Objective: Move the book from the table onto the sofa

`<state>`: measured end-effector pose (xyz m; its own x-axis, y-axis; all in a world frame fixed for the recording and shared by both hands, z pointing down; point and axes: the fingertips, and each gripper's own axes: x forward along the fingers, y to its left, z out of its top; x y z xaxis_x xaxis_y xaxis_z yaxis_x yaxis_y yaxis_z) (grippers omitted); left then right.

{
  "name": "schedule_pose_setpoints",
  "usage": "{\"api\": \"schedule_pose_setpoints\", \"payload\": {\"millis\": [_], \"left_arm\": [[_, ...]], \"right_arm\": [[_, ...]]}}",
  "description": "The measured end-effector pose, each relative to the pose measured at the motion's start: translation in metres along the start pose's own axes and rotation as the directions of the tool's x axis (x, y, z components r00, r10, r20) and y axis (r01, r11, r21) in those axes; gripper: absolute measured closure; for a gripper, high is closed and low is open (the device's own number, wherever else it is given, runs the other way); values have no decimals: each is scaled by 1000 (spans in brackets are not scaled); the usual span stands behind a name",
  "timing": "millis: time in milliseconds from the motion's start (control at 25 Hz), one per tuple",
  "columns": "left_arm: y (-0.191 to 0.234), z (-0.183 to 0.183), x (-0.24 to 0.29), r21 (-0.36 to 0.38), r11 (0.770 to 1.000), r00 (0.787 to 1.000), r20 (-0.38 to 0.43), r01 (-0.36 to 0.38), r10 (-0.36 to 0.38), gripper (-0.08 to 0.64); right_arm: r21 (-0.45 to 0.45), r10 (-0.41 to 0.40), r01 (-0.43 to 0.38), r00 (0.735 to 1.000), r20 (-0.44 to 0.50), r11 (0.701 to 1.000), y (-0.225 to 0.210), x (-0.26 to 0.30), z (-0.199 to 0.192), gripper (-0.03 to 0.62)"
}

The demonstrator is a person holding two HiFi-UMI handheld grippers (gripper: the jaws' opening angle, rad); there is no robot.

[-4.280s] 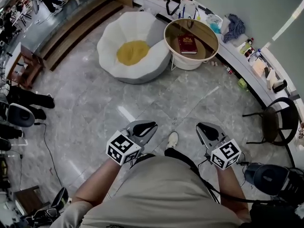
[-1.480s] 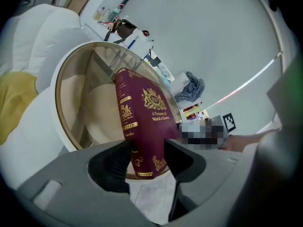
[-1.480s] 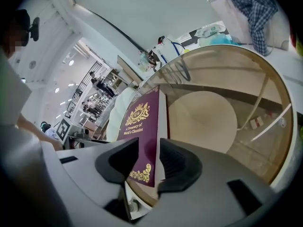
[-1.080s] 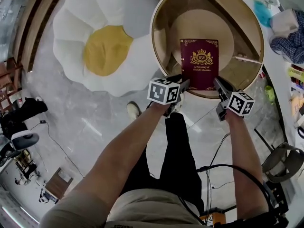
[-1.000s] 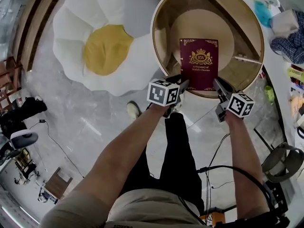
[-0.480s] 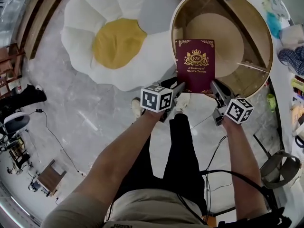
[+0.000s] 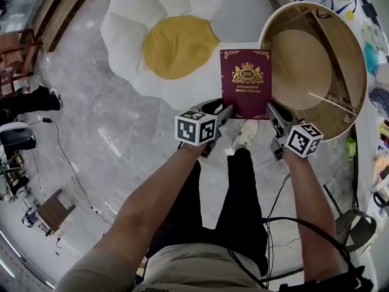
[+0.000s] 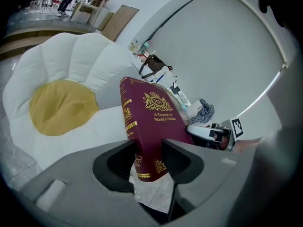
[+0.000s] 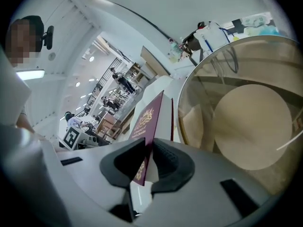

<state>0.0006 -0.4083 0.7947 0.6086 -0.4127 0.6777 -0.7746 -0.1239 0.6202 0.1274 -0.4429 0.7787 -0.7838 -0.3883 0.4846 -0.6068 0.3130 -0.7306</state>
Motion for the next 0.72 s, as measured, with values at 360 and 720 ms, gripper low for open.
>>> {"api": "schedule_pose_setpoints", "payload": {"millis": [360, 720], "left_arm": [[94, -4, -62, -65, 996, 996, 60, -61, 65, 391], [198, -37, -74, -120, 990, 994, 71, -79, 88, 391]], "right_arm": [[-38, 61, -65, 994, -94, 997, 50, 98, -34, 532], [-81, 68, -85, 979, -190, 993, 58, 196, -87, 532]]}}
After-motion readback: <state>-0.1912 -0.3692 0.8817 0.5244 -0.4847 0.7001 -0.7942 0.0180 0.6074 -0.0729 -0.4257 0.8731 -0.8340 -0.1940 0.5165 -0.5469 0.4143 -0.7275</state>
